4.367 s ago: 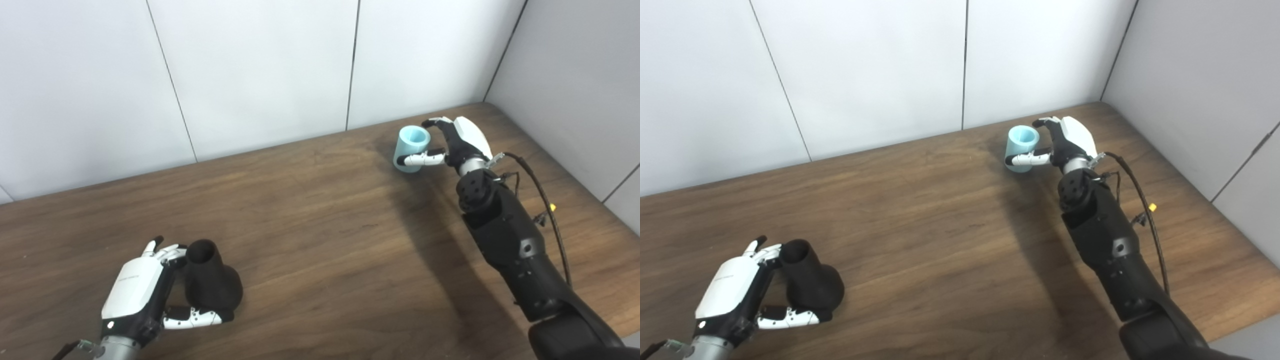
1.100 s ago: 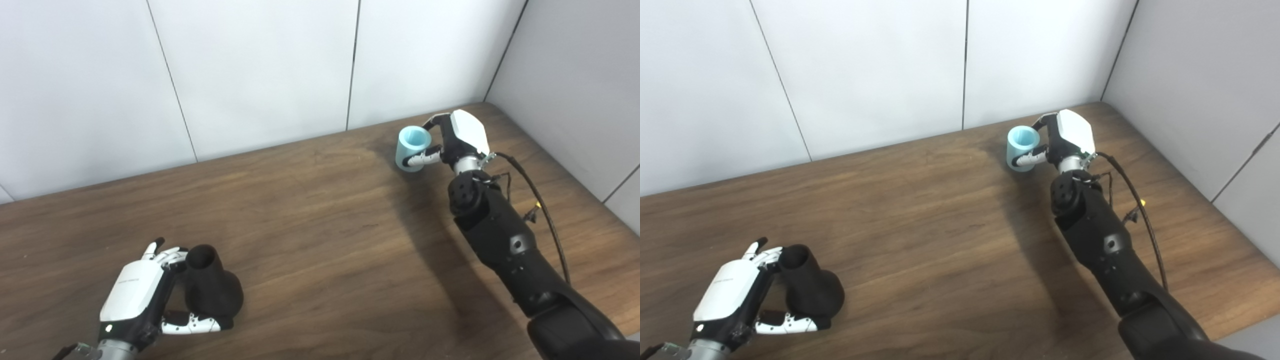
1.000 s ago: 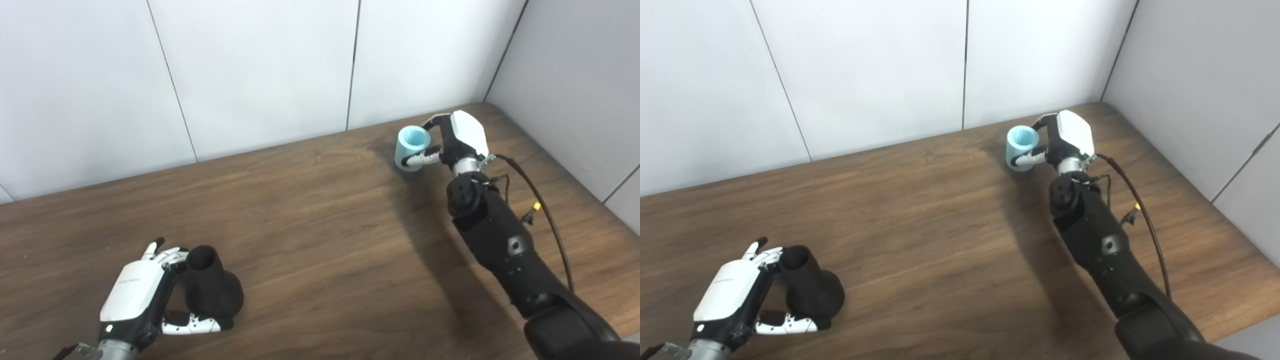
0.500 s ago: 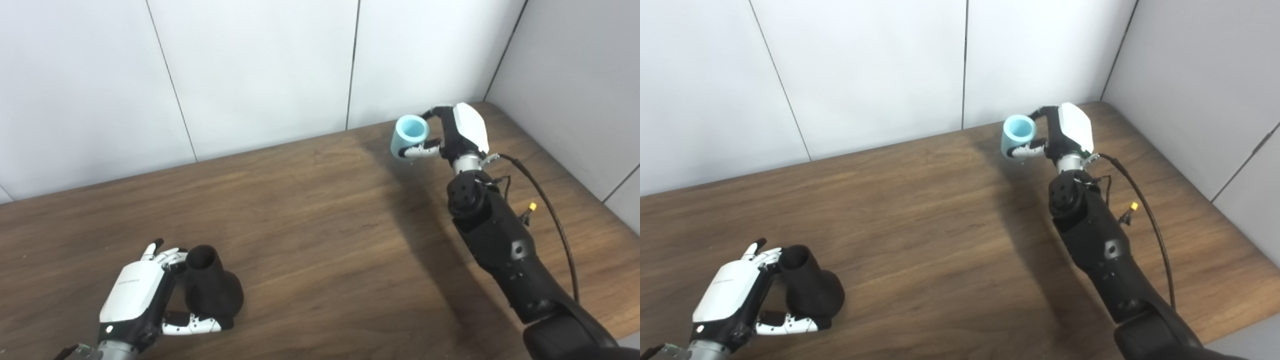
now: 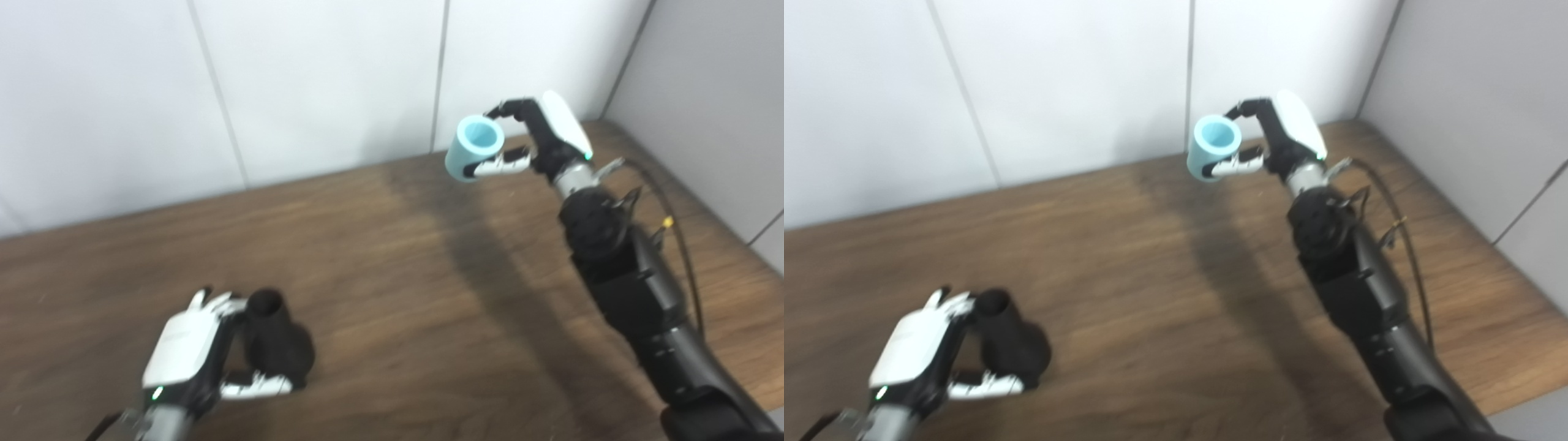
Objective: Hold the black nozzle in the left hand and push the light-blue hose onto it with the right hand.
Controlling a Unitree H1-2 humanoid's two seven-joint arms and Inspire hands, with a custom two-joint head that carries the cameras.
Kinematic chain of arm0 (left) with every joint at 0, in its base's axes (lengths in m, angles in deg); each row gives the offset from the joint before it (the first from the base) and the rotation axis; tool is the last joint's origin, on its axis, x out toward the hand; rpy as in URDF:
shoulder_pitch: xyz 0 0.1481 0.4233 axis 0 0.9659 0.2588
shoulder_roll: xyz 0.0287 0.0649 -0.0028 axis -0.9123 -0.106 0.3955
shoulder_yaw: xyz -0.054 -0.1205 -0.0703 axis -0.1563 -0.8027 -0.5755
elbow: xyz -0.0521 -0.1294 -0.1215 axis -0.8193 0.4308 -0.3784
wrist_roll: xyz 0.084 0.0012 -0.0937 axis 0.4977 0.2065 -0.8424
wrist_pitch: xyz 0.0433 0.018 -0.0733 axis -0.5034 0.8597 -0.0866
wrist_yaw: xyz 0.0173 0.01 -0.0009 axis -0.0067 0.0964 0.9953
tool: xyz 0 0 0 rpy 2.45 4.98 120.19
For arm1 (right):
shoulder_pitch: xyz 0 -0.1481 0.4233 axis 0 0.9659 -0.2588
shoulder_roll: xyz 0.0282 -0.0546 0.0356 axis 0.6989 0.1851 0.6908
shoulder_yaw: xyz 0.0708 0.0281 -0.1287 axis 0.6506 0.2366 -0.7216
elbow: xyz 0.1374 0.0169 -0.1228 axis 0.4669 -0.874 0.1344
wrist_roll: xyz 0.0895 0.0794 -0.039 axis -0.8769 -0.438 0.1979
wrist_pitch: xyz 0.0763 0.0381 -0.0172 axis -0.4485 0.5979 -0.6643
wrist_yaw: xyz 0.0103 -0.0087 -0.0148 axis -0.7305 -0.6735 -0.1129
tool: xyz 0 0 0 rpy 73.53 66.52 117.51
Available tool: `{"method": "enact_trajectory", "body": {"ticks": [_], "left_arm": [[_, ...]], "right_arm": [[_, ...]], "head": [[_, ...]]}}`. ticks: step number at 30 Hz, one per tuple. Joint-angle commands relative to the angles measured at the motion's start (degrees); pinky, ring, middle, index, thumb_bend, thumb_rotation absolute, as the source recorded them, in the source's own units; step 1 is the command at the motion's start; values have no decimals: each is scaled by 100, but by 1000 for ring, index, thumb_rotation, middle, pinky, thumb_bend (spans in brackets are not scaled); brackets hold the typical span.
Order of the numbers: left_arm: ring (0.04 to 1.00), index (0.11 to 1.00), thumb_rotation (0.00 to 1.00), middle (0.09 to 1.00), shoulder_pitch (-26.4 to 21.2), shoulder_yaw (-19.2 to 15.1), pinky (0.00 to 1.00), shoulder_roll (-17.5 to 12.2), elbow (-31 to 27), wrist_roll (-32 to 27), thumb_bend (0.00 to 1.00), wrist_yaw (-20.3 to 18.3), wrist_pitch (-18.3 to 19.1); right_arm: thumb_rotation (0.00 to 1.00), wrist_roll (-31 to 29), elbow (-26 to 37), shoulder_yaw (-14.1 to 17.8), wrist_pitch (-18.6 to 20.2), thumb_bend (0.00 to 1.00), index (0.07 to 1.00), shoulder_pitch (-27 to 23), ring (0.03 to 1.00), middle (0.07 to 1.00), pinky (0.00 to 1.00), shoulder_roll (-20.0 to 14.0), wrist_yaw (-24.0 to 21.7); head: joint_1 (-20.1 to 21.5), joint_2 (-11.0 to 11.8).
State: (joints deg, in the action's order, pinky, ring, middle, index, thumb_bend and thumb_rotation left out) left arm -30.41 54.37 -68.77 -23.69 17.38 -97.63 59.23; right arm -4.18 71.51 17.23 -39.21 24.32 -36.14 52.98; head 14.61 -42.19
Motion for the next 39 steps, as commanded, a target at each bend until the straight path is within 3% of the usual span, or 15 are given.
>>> {"method": "enact_trajectory", "body": {"ticks": [1,4,10,16,24,29,32,36,39], "left_arm": [[881,480,54,745,80,168,1000,105,-57,108,524,-189,43],[882,481,54,749,75,261,1000,190,-44,235,524,-199,143],[883,482,53,759,95,401,1000,352,-101,429,523,-262,383],[885,482,55,769,98,535,1000,474,-28,598,523,-198,470],[872,481,54,753,88,623,1000,686,140,726,523,-3,521],[871,481,54,756,79,645,1000,780,187,803,523,58,580],[873,481,53,757,70,679,1000,785,170,811,523,55,612],[870,481,53,753,69,706,1000,791,183,799,523,131,599],[869,481,53,751,70,714,1000,807,179,793,523,128,610]], "right_arm": [[152,255,349,200,16,523,481,-253,756,697,752,-18,-460],[156,597,625,111,16,524,480,-373,753,691,752,-21,-1004],[152,607,1065,208,15,525,482,-606,802,700,876,165,-1804],[151,506,1373,154,12,524,481,-773,798,702,835,181,-2216],[151,357,1749,458,16,525,480,-1030,817,718,901,855,-3060],[156,624,2017,263,15,525,480,-1146,789,701,858,980,-3455],[150,484,2122,453,17,524,481,-1135,819,711,903,1320,-3784],[150,805,2324,412,16,525,480,-1142,851,710,988,1585,-4195],[151,1164,2496,357,16,525,480,-1132,841,712,961,1780,-4602]], "head": [[-77,-1],[-299,0],[-881,74],[-1115,185],[-1328,215],[-1389,189],[-1420,151],[-1431,104],[-1428,67]]}}
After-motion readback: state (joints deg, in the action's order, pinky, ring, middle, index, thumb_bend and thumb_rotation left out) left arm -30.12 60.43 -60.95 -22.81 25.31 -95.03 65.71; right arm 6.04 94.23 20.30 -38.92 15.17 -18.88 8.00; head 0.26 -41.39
